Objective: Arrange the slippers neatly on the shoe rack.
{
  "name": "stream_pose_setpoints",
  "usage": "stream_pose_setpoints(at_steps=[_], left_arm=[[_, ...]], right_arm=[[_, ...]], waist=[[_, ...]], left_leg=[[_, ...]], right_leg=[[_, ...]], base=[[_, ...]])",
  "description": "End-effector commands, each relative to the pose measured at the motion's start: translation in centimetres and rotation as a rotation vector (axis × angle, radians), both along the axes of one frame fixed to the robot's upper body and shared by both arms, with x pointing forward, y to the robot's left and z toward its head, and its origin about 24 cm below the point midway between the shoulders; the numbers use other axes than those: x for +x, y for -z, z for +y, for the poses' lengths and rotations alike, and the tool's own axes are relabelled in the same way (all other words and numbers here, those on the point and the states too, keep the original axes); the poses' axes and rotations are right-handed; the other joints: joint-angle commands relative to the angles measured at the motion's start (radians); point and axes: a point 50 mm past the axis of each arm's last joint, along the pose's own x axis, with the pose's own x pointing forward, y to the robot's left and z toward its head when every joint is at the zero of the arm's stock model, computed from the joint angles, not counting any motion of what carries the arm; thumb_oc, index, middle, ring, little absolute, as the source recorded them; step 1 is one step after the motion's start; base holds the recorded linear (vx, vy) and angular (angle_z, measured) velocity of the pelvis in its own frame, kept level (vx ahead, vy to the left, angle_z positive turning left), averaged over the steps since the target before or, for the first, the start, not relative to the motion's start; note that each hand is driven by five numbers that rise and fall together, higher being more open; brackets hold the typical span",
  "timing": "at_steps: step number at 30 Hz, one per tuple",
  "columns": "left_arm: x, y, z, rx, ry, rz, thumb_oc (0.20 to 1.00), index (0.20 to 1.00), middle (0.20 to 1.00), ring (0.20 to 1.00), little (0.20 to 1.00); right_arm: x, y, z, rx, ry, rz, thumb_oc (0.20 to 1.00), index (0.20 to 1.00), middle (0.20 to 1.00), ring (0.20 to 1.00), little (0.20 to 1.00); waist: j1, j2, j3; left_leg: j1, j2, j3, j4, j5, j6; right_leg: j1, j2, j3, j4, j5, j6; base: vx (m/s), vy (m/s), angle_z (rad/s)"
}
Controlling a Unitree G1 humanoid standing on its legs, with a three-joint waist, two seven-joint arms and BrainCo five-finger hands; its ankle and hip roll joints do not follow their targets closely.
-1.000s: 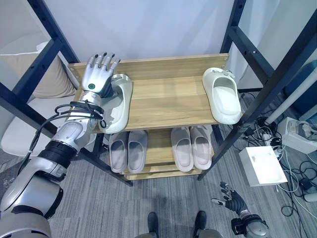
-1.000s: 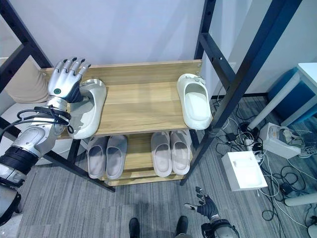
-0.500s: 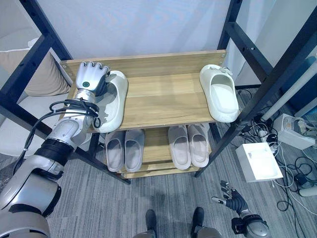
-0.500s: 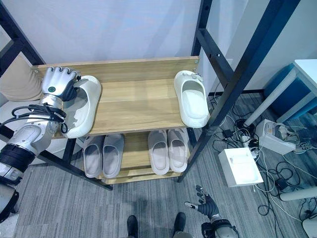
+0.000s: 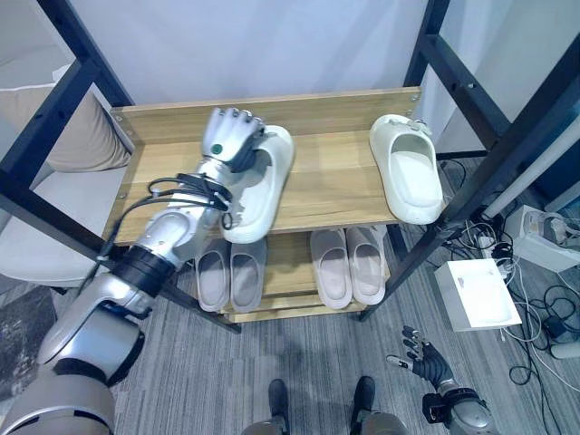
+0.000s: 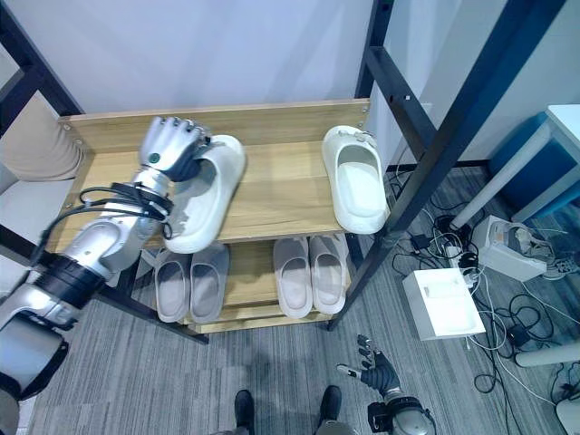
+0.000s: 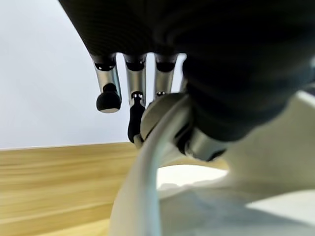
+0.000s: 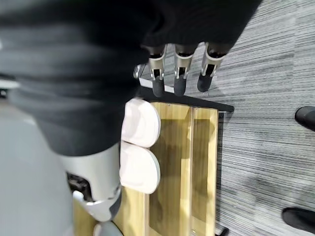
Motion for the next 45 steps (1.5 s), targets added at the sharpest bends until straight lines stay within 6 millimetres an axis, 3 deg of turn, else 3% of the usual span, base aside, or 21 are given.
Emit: stream_pose_setpoints(at_steps=[1, 7, 15, 16, 17, 18, 22, 26, 33, 35, 37, 38, 44, 45], left_arm=[[1.6, -3.3, -0.9, -0.117, -0.019, -0.070, 0.200, 0.200, 0.200, 0.200, 0.200], [2.4, -2.7, -2.0, -0.154, -0.025, -0.026, 0.200, 0.200, 0.200, 0.200, 0.200], [3.3, -2.1, -2.2, -0.180, -0.058, 0.025, 0.200, 0.200, 0.200, 0.200, 0.200], [3.3, -2.4, -2.6, -0.201, -0.050, 0.018, 0.790, 0.790, 0.790, 0.790, 0.790], [3.3, -2.4, -2.6, -0.201, -0.050, 0.018, 0.790, 0.790, 0.790, 0.790, 0.790], [3.3, -2.5, -2.5, -0.209, -0.052, 0.019, 1.000, 1.000, 1.000, 1.000, 1.000], [3.0, -3.3, -2.0, -0.209, -0.047, -0.002, 1.000, 1.000, 1.000, 1.000, 1.000], [1.3, -5.2, -0.4, -0.239, -0.017, -0.086, 1.000, 1.000, 1.000, 1.000, 1.000], [-1.3, -7.6, -0.6, -0.259, 0.104, -0.184, 1.000, 1.000, 1.000, 1.000, 1.000], [-1.7, -7.1, -0.9, -0.295, 0.144, -0.165, 1.000, 1.000, 1.000, 1.000, 1.000], [-2.5, -5.7, -1.3, -0.487, 0.274, -0.066, 1.000, 1.000, 1.000, 1.000, 1.000], [-2.6, -5.6, -1.2, -0.490, 0.274, -0.063, 1.000, 1.000, 1.000, 1.000, 1.000], [-3.8, -0.6, -3.0, -0.933, 0.554, 0.301, 1.000, 1.000, 1.000, 1.000, 1.000], [-4.0, -0.4, -3.3, -0.916, 0.562, 0.324, 1.000, 1.000, 1.000, 1.000, 1.000]], right_arm=[[1.8, -2.3, -1.8, -0.008, 0.047, -0.135, 1.000, 1.000, 1.000, 1.000, 1.000], [1.6, -2.7, -3.6, -0.019, 0.122, -0.142, 1.000, 1.000, 1.000, 1.000, 1.000], [1.1, -2.7, -4.8, -0.011, 0.170, -0.136, 1.000, 1.000, 1.000, 1.000, 1.000], [1.3, -2.6, -4.5, -0.013, 0.166, -0.137, 1.000, 1.000, 1.000, 1.000, 1.000], [1.3, -2.6, -4.5, -0.013, 0.166, -0.137, 1.000, 1.000, 1.000, 1.000, 1.000], [1.3, -2.5, -4.4, -0.013, 0.163, -0.134, 1.000, 1.000, 1.000, 1.000, 1.000], [1.1, -2.4, -4.2, -0.006, 0.158, -0.126, 1.000, 1.000, 1.000, 1.000, 1.000], [0.9, -2.3, -3.6, -0.001, 0.123, -0.115, 1.000, 1.000, 1.000, 1.000, 1.000], [1.4, -2.3, -2.7, 0.001, 0.070, -0.113, 1.000, 1.000, 1.000, 1.000, 1.000], [1.6, -2.0, -1.9, 0.003, 0.054, -0.103, 1.000, 1.000, 1.000, 1.000, 1.000], [2.2, -1.6, -0.5, 0.008, 0.029, -0.096, 1.000, 1.000, 1.000, 1.000, 1.000], [2.1, -1.6, -0.5, 0.006, 0.027, -0.094, 1.000, 1.000, 1.000, 1.000, 1.000], [2.1, -1.2, 0.6, -0.006, -0.011, -0.065, 1.000, 1.000, 1.000, 1.000, 1.000], [2.1, -1.2, 0.7, -0.004, -0.008, -0.063, 1.000, 1.000, 1.000, 1.000, 1.000]], waist=[[-0.028, 0.002, 0.017], [-0.059, 0.010, 0.020], [-0.079, 0.017, 0.017], [-0.076, 0.021, 0.015], [-0.076, 0.021, 0.015], [-0.075, 0.023, 0.014], [-0.061, 0.024, 0.008], [-0.028, 0.020, 0.001], [0.013, 0.011, -0.005], [0.023, 0.011, -0.006], [0.046, 0.013, -0.005], [0.044, 0.014, -0.007], [0.072, 0.020, -0.005], [0.074, 0.022, -0.006]], left_leg=[[0.093, -0.050, 0.009, -0.006, -0.121, -0.002], [0.103, -0.054, 0.044, -0.007, -0.128, 0.005], [0.109, -0.055, 0.053, -0.007, -0.133, 0.007], [0.110, -0.056, 0.049, -0.007, -0.133, 0.007], [0.110, -0.056, 0.049, -0.007, -0.133, 0.007], [0.112, -0.056, 0.048, -0.007, -0.133, 0.006], [0.116, -0.056, 0.035, -0.007, -0.132, 0.005], [0.112, -0.052, 0.010, -0.007, -0.124, -0.004], [0.107, -0.049, -0.017, -0.006, -0.116, -0.009], [0.107, -0.049, -0.024, -0.006, -0.114, -0.009], [0.102, -0.050, -0.033, -0.005, -0.109, -0.008], [0.103, -0.050, -0.033, -0.005, -0.109, -0.008], [0.099, -0.054, -0.055, -0.001, -0.099, -0.006], [0.097, -0.054, -0.058, -0.001, -0.098, -0.006]], right_leg=[[0.020, 0.010, -0.002, 0.062, -0.082, 0.063], [0.005, 0.012, 0.038, 0.064, -0.071, 0.068], [0.005, 0.009, 0.043, 0.069, -0.072, 0.069], [0.008, 0.008, 0.039, 0.068, -0.072, 0.069], [0.008, 0.008, 0.039, 0.068, -0.072, 0.069], [0.011, 0.008, 0.036, 0.067, -0.072, 0.070], [0.026, 0.008, 0.023, 0.063, -0.074, 0.069], [0.042, 0.008, -0.010, 0.052, -0.080, 0.065], [0.060, 0.010, -0.043, 0.043, -0.083, 0.057], [0.065, 0.010, -0.048, 0.039, -0.083, 0.055], [0.070, 0.007, -0.061, 0.039, -0.081, 0.052], [0.070, 0.007, -0.061, 0.038, -0.082, 0.052], [0.080, 0.003, -0.082, 0.038, -0.082, 0.047], [0.079, 0.002, -0.086, 0.036, -0.082, 0.047]], base=[[-0.02, 0.016, -0.28], [0.00, 0.015, -0.32], [0.00, -0.002, -0.11], [0.00, 0.000, 0.00], [0.00, 0.000, 0.00], [0.00, 0.000, 0.00], [0.00, -0.008, 0.00], [-0.02, -0.045, 0.10], [-0.02, -0.031, 0.25], [-0.02, -0.010, 0.18], [-0.03, 0.010, 0.09], [-0.01, 0.001, 0.11], [-0.02, 0.012, 0.13], [-0.03, 0.014, 0.29]])
